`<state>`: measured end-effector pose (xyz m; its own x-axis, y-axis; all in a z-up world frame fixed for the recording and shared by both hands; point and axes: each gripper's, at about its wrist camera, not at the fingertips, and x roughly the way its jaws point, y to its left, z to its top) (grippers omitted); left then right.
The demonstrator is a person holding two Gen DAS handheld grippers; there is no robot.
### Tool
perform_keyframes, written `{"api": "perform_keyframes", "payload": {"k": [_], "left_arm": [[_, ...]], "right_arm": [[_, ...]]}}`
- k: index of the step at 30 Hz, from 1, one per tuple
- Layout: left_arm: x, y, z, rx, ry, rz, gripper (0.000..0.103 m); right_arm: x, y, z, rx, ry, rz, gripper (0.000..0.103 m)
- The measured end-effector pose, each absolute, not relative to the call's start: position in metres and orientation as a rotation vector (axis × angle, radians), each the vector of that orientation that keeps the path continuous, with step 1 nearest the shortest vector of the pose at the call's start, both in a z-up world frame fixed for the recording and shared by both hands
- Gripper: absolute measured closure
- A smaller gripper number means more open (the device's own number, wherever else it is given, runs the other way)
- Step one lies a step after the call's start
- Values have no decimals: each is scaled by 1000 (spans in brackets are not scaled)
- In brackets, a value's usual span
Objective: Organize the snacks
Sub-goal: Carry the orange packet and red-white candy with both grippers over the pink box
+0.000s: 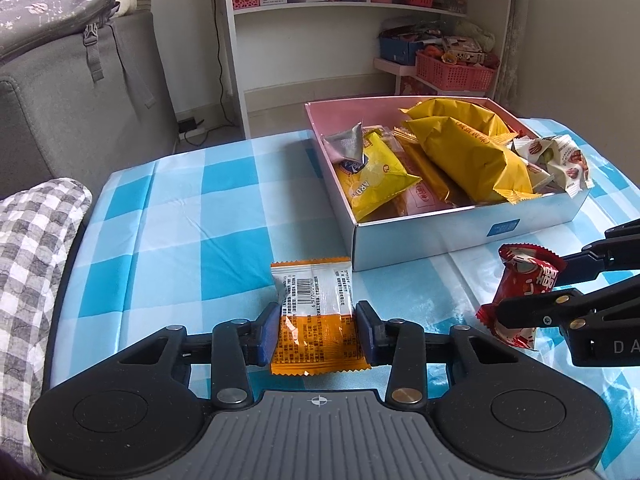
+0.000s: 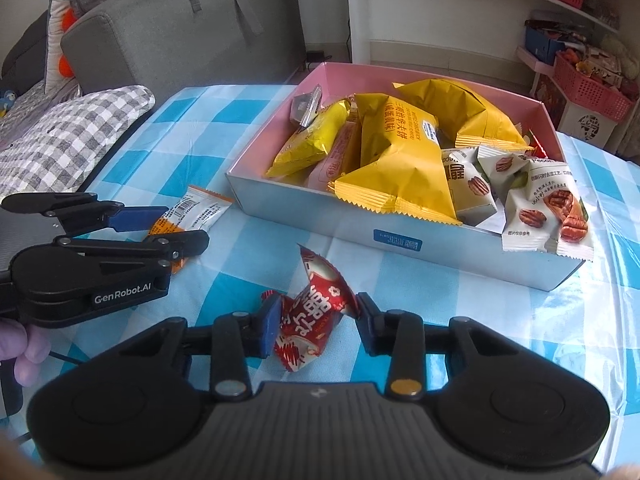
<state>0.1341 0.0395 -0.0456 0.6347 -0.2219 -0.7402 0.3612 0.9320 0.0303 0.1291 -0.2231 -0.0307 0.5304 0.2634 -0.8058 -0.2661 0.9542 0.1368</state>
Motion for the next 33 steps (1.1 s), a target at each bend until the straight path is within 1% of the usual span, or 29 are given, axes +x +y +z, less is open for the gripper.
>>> {"api": "perform_keyframes", "payload": {"k": [10, 20, 27, 33], "left_arm": [[121, 41, -24, 190, 764, -323, 65], [122, 26, 5, 122, 683, -332, 65], [133, -3, 3, 145, 664, -343, 65], [154, -17, -3, 128, 684, -343, 65]], "right_arm": [[123, -244, -11, 25, 913, 305, 67], [131, -271, 13, 118, 832, 271, 67], [144, -296, 16, 213, 774, 210, 67], [164, -315, 14, 311, 777, 208, 67]]}}
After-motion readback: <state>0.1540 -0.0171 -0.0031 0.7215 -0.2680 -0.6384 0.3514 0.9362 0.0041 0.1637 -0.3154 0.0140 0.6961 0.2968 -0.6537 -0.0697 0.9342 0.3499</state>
